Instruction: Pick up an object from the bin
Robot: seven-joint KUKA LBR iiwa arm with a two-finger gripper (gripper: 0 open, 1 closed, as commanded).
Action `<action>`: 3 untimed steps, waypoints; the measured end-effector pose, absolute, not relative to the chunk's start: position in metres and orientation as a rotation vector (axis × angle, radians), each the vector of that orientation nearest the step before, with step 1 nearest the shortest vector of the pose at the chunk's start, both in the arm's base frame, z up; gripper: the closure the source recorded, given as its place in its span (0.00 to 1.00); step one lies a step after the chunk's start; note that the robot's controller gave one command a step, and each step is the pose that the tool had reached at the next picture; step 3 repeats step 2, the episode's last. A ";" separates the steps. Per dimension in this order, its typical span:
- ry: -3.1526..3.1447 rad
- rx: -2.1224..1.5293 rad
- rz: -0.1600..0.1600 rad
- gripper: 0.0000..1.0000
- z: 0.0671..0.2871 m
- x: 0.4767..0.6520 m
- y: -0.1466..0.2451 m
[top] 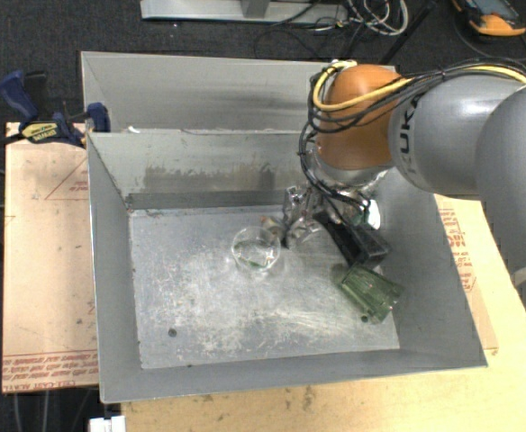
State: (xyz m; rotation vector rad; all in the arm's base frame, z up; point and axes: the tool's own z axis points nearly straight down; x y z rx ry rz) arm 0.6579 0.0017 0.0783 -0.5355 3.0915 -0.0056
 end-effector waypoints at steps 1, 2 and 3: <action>3.091 -0.535 -0.005 1.00 0.078 0.658 0.002; 3.068 -0.665 0.001 1.00 0.272 0.653 0.020; 3.068 -0.665 0.001 1.00 0.272 0.653 0.020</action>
Offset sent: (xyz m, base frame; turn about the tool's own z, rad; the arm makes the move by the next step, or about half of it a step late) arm -0.0058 0.0209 0.2282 -0.1021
